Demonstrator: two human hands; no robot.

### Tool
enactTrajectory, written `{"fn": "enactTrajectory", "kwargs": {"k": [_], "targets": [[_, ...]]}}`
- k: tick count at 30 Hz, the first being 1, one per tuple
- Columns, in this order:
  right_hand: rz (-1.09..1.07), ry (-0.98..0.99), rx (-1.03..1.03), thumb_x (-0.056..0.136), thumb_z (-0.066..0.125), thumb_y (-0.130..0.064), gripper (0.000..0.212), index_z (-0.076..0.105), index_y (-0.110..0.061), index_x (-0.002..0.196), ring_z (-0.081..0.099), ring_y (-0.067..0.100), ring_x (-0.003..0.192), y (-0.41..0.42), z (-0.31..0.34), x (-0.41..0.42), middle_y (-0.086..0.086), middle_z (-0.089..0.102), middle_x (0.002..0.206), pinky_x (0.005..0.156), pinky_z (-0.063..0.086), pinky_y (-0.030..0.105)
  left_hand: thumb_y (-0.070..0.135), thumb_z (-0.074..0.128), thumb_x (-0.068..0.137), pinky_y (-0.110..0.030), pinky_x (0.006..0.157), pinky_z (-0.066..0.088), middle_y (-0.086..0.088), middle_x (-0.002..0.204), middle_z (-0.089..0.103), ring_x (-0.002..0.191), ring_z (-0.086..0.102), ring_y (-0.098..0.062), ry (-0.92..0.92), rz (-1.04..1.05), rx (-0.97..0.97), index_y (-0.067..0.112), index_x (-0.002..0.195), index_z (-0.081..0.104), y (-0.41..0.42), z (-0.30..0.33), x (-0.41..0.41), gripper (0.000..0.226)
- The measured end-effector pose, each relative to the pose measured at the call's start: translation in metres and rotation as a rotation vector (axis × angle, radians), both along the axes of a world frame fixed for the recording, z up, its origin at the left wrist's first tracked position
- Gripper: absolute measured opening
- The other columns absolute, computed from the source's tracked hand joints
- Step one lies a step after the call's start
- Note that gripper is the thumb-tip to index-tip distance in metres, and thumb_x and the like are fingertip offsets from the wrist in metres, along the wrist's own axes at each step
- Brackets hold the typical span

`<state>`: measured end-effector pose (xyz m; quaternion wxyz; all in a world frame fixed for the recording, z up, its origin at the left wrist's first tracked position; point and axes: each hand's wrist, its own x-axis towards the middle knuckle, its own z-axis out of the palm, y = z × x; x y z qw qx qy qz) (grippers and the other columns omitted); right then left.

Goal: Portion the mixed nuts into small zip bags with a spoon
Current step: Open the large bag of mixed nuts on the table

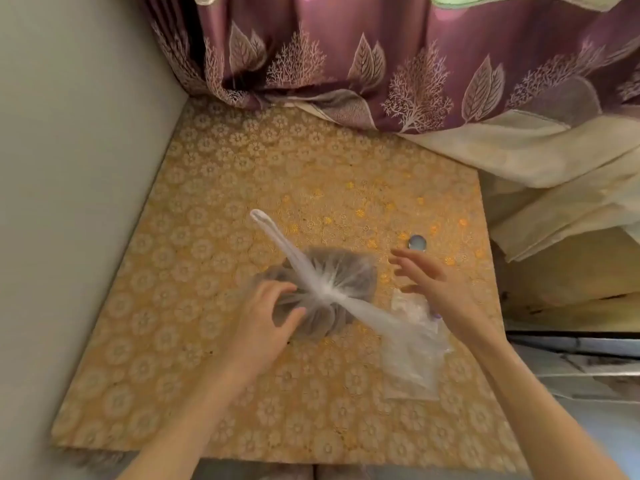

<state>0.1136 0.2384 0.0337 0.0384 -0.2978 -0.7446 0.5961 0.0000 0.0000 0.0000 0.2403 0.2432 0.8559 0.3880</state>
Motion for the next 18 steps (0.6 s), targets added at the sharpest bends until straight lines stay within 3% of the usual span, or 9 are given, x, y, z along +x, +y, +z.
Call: {"fn": "enactTrajectory", "kwargs": {"k": [3,5,7,9,12,14,16,18], "targets": [[0.591,-0.086,0.413,0.085,0.058,-0.052,0.058,0.030,-0.052,0.134,0.031,0.006,0.133,-0.018,-0.017,-0.039,-0.021,0.035,0.143,0.109,0.027,0.034,0.054,0.064,0.077,-0.020,0.090,0.033,0.017,0.118,0.044,0.109,0.038,-0.004,0.256,-0.080,-0.060,0.027,0.120,0.049,0.022,-0.015,0.000,0.053],[0.769,-0.164,0.605,0.085,0.059,-0.051,0.068,0.025,-0.043,0.144,0.029,0.014,0.135,-0.030,-0.036,-0.060,-0.011,0.034,0.149,0.110,0.026,0.039,0.054,0.062,0.078,-0.024,0.092,0.028,0.021,0.118,0.042,0.112,0.035,-0.003,0.348,-0.095,-0.048,0.027,0.124,0.047,0.032,-0.031,-0.001,0.056],[0.763,-0.220,0.669,0.088,0.058,-0.047,0.061,0.037,-0.030,0.142,0.046,0.019,0.122,-0.028,-0.059,-0.075,-0.001,0.050,0.137,0.099,0.040,0.038,0.042,0.062,0.083,-0.021,0.085,0.022,0.022,0.110,0.046,0.108,0.037,-0.002,0.397,-0.084,-0.028,0.028,0.122,0.049,0.037,-0.051,-0.009,0.044],[0.728,-0.215,0.678,0.088,0.060,-0.044,0.045,0.056,-0.020,0.127,0.057,0.020,0.103,-0.022,-0.073,-0.089,0.002,0.063,0.117,0.082,0.043,0.032,0.029,0.060,0.086,-0.021,0.077,0.017,0.021,0.099,0.049,0.102,0.043,-0.006,0.475,-0.101,-0.018,0.028,0.111,0.056,0.046,-0.066,-0.027,0.026],[0.622,-0.086,0.686,0.084,0.065,-0.041,0.037,0.065,-0.016,0.112,0.058,0.013,0.090,-0.004,-0.084,-0.112,-0.001,0.067,0.104,0.077,0.044,0.028,0.019,0.057,0.087,-0.025,0.075,0.015,0.021,0.093,0.050,0.099,0.046,-0.007,0.543,-0.112,0.044,0.026,0.100,0.060,0.065,-0.078,-0.059,0.015],[0.529,0.031,0.647,0.084,0.068,-0.035,0.028,0.070,-0.017,0.104,0.057,-0.001,0.080,0.011,-0.085,-0.127,-0.010,0.067,0.091,0.073,0.044,0.016,0.016,0.056,0.087,-0.026,0.076,0.017,0.019,0.094,0.053,0.097,0.046,-0.006,0.561,-0.096,0.085,0.025,0.100,0.061,0.077,-0.080,-0.081,0.016],[0.439,0.133,0.623,0.084,0.069,-0.029,0.012,0.073,-0.021,0.091,0.053,-0.009,0.067,0.023,-0.084,-0.139,-0.019,0.062,0.075,0.062,0.039,0.010,0.014,0.055,0.086,-0.027,0.084,0.023,0.013,0.096,0.057,0.096,0.049,-0.008,0.573,-0.095,0.121,0.022,0.102,0.063,0.084,-0.079,-0.102,0.019],[0.372,0.214,0.610,0.084,0.069,-0.025,0.006,0.071,-0.029,0.080,0.052,-0.004,0.060,0.034,-0.084,-0.149,-0.015,0.062,0.066,0.056,0.037,0.011,0.009,0.056,0.085,-0.032,0.090,0.035,0.007,0.095,0.059,0.093,0.054,-0.013,0.558,-0.093,0.193,0.015,0.103,0.066,0.088,-0.075,-0.117,0.021]]}}
